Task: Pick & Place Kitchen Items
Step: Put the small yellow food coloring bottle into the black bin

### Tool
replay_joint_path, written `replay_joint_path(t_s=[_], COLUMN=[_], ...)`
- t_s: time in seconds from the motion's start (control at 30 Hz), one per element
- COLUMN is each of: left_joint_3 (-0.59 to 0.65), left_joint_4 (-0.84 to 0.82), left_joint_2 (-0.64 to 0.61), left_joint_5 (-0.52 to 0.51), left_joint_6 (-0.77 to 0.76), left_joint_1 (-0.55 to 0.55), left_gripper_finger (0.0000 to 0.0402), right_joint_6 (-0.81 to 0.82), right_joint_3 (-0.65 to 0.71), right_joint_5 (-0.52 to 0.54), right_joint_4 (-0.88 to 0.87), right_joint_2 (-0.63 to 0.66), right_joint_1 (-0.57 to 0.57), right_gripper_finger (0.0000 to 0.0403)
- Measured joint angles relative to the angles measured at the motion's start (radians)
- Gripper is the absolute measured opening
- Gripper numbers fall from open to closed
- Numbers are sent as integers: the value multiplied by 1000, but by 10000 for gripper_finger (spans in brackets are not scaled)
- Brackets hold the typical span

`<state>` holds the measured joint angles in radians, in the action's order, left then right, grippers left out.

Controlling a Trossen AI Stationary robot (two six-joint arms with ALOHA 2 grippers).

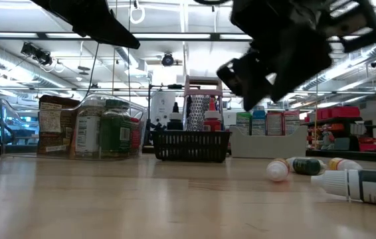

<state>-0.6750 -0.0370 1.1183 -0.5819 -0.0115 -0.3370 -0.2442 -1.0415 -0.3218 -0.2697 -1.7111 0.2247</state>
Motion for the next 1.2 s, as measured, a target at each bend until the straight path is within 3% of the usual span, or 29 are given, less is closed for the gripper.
replay_joint_path(t_s=[0.4, 0.5, 0.63, 0.9, 1.2], left_joint_3=[0, 0, 0, 0, 0], left_joint_4=[48, 62, 62, 70, 75], left_joint_2=[0, 0, 0, 0, 0], left_joint_5=[-3, -4, -5, -5, -4], left_joint_6=[29, 52, 78, 80, 77], left_joint_1=[0, 0, 0, 0, 0], left_gripper_finger=[110, 110, 110, 110, 110], right_joint_6=[68, 61, 91, 53, 17], right_joint_3=[304, 356, 358, 329, 331], right_joint_5=[-31, 9, 84, 9, 115], right_joint_4=[479, 582, 619, 629, 680], right_joint_2=[0, -5, -46, -145, -152], right_joint_1=[32, 42, 45, 45, 44], right_gripper_finger=[179, 179, 179, 179, 151])
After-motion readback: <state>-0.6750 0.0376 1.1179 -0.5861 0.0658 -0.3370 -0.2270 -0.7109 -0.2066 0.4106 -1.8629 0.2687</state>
